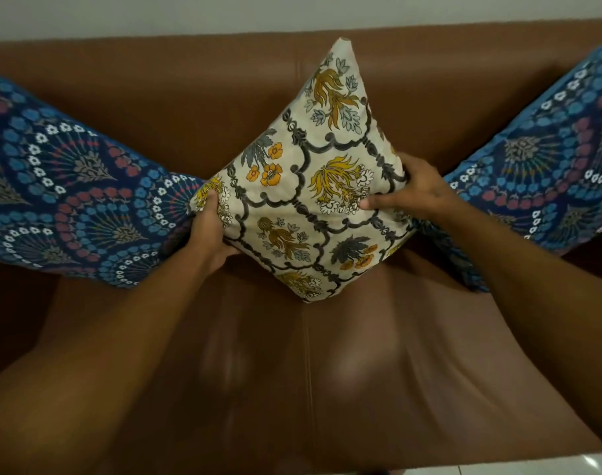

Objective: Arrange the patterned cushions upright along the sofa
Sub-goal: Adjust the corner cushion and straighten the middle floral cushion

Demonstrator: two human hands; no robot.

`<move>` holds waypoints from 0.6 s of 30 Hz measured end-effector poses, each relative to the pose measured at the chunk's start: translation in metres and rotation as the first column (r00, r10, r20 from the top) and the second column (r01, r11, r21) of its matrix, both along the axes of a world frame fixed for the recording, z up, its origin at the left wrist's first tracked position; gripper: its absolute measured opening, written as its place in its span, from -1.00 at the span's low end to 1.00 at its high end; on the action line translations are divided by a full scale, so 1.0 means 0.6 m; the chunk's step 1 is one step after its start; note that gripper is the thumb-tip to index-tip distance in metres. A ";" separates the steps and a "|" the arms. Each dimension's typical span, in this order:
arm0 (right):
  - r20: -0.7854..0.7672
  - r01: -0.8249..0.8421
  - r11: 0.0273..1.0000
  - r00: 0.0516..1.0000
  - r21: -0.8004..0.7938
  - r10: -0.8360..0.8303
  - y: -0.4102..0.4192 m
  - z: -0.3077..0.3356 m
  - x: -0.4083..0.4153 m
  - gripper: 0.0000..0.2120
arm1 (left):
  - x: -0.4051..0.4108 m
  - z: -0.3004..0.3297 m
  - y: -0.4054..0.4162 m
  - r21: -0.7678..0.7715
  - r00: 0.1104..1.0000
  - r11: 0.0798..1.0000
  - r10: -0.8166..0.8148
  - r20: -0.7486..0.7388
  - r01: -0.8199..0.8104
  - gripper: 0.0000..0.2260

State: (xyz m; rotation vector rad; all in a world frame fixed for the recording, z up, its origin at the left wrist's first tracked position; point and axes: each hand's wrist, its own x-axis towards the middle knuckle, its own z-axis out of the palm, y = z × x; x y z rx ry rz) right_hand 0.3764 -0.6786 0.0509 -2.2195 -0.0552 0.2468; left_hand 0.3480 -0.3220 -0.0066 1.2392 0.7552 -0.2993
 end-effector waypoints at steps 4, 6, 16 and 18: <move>-0.009 0.029 0.999 1.000 0.026 -0.029 0.010 -0.002 -0.009 -0.26 | 0.006 -0.001 0.005 0.045 1.000 0.999 -0.007 -0.016 0.008 -0.46; -0.011 0.022 0.999 1.000 0.027 -0.022 0.013 -0.001 -0.008 -0.24 | 0.011 0.000 0.005 0.038 1.000 0.999 -0.012 -0.012 0.012 -0.47; 0.059 0.089 0.991 0.994 0.104 -0.096 -0.005 -0.012 -0.016 -0.20 | 0.026 -0.009 0.009 0.015 0.994 1.000 0.007 0.109 -0.009 -0.48; 0.030 0.072 0.995 0.997 0.063 -0.074 -0.001 -0.015 -0.015 -0.18 | 0.019 -0.017 0.010 0.042 0.996 0.999 0.002 0.091 -0.006 -0.49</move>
